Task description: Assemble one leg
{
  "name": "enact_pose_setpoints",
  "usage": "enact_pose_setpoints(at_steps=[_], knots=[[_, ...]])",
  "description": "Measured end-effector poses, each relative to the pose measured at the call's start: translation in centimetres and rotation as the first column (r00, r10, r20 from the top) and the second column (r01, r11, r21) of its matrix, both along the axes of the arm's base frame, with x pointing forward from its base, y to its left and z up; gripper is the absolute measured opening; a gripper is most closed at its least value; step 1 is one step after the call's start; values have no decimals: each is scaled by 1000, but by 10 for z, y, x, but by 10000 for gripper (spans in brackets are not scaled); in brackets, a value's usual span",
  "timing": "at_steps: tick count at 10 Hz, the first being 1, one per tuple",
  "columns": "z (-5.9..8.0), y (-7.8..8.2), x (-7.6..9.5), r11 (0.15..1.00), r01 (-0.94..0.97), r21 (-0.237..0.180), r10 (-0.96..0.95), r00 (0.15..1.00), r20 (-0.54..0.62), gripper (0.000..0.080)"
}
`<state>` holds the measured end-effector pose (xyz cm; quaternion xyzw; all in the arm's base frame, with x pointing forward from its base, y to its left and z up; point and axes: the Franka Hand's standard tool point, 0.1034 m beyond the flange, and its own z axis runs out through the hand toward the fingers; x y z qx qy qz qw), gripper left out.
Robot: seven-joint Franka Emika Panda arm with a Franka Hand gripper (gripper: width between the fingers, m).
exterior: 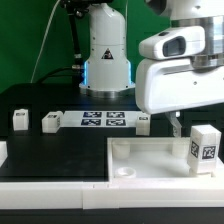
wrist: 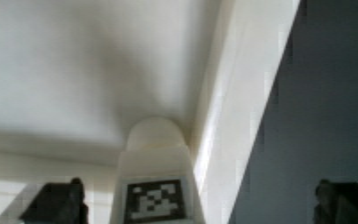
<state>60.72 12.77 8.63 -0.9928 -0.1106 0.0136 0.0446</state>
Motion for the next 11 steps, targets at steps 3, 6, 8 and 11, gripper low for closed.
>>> enact_pose_setpoints(at_steps=[3, 6, 8, 11], knots=[[1, 0, 11, 1000, -7, -4, 7, 995, -95, 648], [0, 0, 10, 1000, -8, -3, 8, 995, -97, 648], [-3, -2, 14, 1000, -8, -4, 7, 996, -88, 648], [-3, -8, 20, 1000, -4, -4, 3, 996, -88, 648]])
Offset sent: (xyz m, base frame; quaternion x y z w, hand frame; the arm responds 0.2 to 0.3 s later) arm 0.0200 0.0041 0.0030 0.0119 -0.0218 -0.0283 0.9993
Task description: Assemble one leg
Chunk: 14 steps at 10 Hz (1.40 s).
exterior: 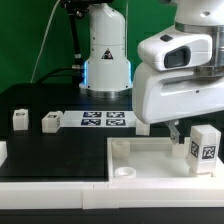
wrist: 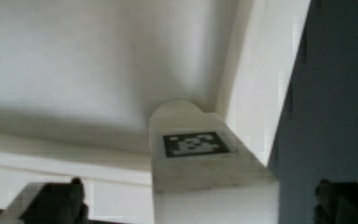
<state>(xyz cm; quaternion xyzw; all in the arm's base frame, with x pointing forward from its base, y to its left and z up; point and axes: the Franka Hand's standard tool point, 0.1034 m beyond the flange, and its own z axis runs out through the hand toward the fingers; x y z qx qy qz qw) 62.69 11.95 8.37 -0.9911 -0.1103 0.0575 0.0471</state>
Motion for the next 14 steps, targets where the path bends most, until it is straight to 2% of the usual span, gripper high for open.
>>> enact_pose_setpoints(at_steps=[2, 3, 4, 5, 6, 9, 10, 11, 13, 14], knots=[[-1, 0, -1, 1000, -1, 0, 1, 1000, 1, 648], [-1, 0, -1, 1000, 0, 0, 0, 1000, 1, 526], [-1, 0, -1, 1000, 0, 0, 0, 1000, 1, 526], [-1, 0, -1, 1000, 0, 0, 0, 1000, 1, 343], [-1, -1, 0, 1000, 4, -1, -4, 1000, 1, 294], [-1, -2, 0, 999, 33, -5, -33, 999, -2, 294], [-1, -1, -1, 987, 159, -19, -159, 987, -9, 294], [-2, 1, -1, 937, 346, -42, -346, 938, 0, 294], [-2, 3, -2, 821, 568, -62, -568, 823, 23, 294], [-2, 4, -2, 735, 674, -75, -674, 738, 26, 294]])
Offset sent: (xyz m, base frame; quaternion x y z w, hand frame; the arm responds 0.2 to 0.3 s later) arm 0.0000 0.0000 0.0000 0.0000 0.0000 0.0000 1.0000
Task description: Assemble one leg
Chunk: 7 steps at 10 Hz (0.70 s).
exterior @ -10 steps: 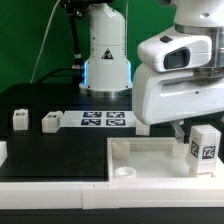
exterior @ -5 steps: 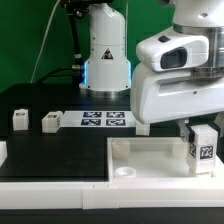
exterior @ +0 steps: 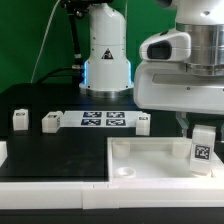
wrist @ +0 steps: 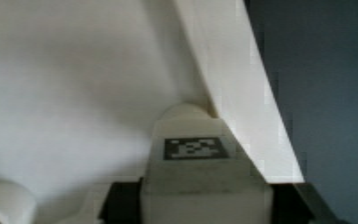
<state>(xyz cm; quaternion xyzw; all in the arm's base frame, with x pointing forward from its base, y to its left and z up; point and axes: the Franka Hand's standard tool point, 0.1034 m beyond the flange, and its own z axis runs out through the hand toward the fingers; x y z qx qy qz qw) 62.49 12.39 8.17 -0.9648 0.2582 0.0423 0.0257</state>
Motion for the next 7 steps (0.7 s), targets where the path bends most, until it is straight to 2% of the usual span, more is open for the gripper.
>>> enact_pose_setpoints(at_steps=[2, 4, 5, 6, 7], knots=[[0, 0, 2, 968, 251, -15, -251, 968, 18, 294], [1, 2, 1, 923, 385, -22, -385, 923, 4, 294], [1, 4, 1, 897, 441, -18, -441, 898, -2, 374], [0, 6, 1, 884, 467, -14, -467, 884, -8, 374], [0, 6, 1, 903, 430, -11, -430, 903, -5, 515]])
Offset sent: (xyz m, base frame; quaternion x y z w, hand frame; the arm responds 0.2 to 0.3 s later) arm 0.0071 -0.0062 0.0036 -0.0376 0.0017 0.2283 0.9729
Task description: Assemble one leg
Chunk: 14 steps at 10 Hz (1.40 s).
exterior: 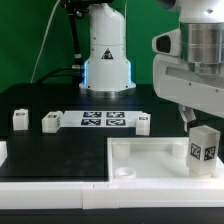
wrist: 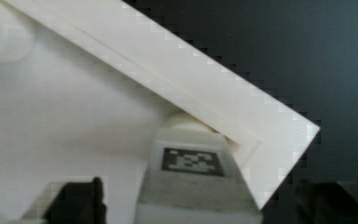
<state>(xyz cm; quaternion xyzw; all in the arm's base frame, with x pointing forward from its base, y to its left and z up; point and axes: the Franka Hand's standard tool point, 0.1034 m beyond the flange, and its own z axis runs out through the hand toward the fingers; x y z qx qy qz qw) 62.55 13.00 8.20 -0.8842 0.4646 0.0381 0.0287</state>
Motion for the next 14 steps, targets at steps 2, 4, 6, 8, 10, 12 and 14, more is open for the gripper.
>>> enact_pose_setpoints(at_steps=[2, 4, 6, 8, 10, 12, 14], knots=[[-1, 0, -1, 996, -86, 3, 86, 996, 5, 621], [-2, -2, 0, 894, -447, -6, 447, 894, 35, 645], [-1, -3, 2, 698, -716, -32, 716, 696, 55, 649], [-4, -8, 2, 498, -866, -39, 867, 495, 62, 649], [-5, -7, 1, 254, -966, -55, 967, 252, 33, 649], [-5, -10, 1, 147, -988, -55, 989, 145, 36, 637], [-5, -9, 1, 181, -982, -55, 983, 179, 36, 469]])
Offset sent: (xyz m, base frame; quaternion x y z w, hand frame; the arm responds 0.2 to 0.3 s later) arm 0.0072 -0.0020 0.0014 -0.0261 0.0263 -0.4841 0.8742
